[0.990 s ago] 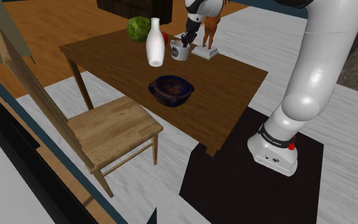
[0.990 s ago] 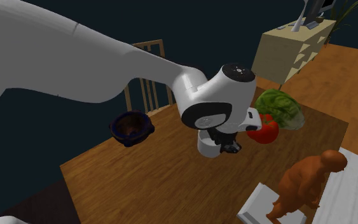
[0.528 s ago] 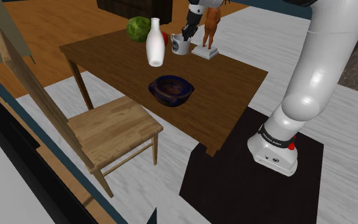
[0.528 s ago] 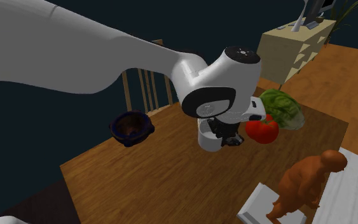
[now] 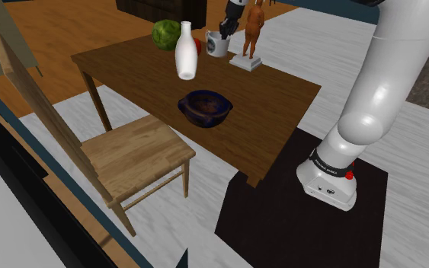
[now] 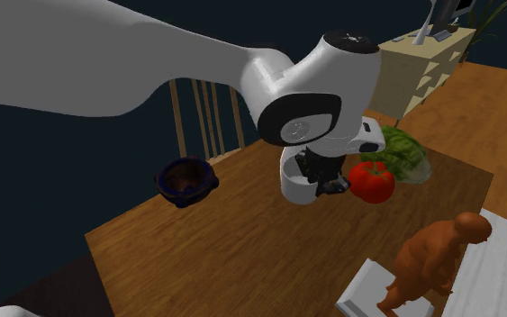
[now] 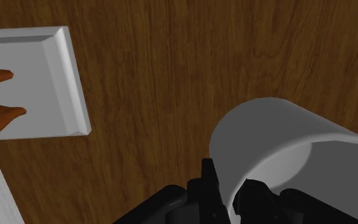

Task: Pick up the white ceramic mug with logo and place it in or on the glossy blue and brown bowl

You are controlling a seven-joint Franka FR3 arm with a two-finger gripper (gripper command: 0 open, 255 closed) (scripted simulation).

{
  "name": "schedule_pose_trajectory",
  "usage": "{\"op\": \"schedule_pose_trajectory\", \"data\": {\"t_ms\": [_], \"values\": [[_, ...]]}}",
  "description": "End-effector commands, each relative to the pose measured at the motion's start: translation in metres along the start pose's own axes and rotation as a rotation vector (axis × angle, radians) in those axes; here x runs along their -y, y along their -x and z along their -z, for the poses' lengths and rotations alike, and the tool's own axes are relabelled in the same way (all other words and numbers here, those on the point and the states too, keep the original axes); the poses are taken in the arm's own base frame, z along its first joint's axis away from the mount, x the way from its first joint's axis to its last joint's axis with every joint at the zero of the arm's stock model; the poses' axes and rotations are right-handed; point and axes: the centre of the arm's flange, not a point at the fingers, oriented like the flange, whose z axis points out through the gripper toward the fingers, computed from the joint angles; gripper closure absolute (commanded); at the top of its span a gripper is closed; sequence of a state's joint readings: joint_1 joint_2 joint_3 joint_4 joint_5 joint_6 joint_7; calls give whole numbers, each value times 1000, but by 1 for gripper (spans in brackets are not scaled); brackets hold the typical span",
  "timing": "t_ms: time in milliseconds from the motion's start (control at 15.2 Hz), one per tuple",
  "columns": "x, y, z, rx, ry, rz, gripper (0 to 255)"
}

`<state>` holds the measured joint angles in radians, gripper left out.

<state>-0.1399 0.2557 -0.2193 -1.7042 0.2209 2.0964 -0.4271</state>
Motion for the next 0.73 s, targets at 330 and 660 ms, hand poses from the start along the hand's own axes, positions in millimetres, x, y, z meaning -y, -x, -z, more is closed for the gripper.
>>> {"op": "schedule_pose_trajectory", "data": {"t_ms": [330,660], "values": [[3,-8,35,0,0,0,255],[49,18,41,0,0,0,255]]}}
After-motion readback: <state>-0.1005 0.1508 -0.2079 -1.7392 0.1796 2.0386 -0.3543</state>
